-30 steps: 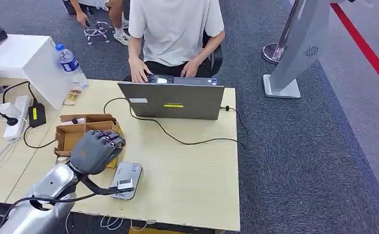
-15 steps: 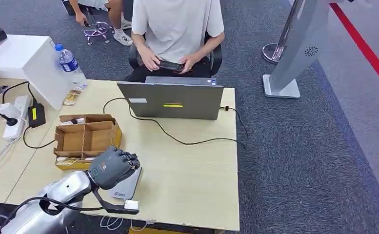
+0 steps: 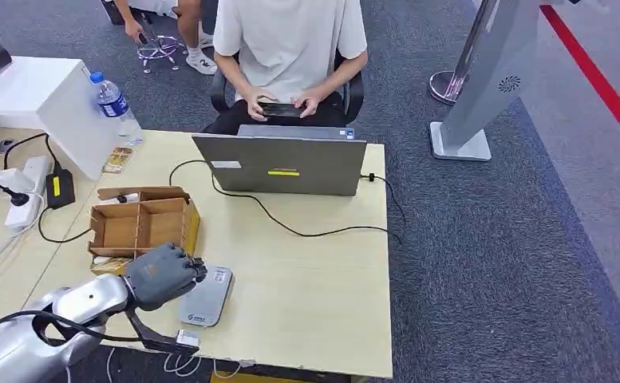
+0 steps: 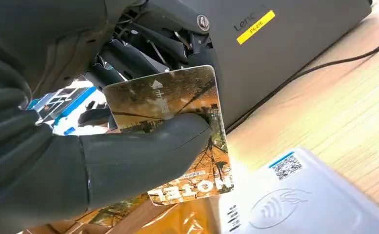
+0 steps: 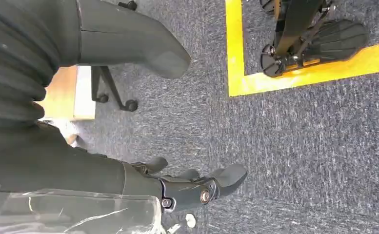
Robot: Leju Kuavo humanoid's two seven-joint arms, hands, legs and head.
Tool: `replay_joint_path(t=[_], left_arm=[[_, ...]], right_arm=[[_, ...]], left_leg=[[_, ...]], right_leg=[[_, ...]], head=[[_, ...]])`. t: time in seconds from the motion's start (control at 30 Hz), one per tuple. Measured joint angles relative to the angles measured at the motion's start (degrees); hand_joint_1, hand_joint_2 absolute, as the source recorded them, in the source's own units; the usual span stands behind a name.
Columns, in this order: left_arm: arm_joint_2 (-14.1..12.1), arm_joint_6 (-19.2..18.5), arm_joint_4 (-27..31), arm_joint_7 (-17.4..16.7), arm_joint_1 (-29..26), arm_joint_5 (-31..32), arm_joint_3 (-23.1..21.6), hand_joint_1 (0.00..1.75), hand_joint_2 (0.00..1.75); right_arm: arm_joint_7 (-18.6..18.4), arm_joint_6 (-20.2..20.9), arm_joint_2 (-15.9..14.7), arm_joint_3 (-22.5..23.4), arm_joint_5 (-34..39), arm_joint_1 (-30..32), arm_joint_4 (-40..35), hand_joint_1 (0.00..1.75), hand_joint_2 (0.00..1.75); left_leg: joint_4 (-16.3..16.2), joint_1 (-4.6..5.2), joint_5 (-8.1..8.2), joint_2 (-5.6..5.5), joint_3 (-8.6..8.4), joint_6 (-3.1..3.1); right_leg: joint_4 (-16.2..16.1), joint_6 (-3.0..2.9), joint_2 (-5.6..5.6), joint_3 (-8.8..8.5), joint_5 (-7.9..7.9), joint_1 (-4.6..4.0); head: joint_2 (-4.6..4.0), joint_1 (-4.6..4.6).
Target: Pass the card to the sensor for recognition and then transmit it.
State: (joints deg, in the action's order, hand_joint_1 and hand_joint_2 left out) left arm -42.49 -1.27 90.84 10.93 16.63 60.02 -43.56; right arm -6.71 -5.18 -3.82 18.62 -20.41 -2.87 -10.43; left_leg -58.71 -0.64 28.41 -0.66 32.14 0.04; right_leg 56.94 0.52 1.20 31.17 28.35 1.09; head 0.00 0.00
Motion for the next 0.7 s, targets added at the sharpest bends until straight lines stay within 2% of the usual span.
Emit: replay_joint_path(t=[0.23,0.7], left_arm=[[-0.44,-0.63,0.0,0.11,1.47,-0.99,-1.53,1.75,1.75],[1.18,-0.57,-0.68,1.07,2.81,-1.36,-5.58,1.75,1.75]], right_arm=[[-0.04,0.31,0.0,0.24,-0.57,-0.01,0.0,0.0,1.75],[0.02,0.74,0.0,0.33,-1.73,-0.05,0.0,0.0,1.75]], left_leg=[[0.0,0.0,0.0,-0.01,0.0,0.0],[0.0,0.0,0.0,-0.01,0.01,0.0]], right_leg=[[0.0,0.0,-0.01,0.0,0.0,0.0],[-0.01,0.0,-0.01,0.0,0.0,0.0]], head=[[0.0,0.0],[0.0,0.0]])
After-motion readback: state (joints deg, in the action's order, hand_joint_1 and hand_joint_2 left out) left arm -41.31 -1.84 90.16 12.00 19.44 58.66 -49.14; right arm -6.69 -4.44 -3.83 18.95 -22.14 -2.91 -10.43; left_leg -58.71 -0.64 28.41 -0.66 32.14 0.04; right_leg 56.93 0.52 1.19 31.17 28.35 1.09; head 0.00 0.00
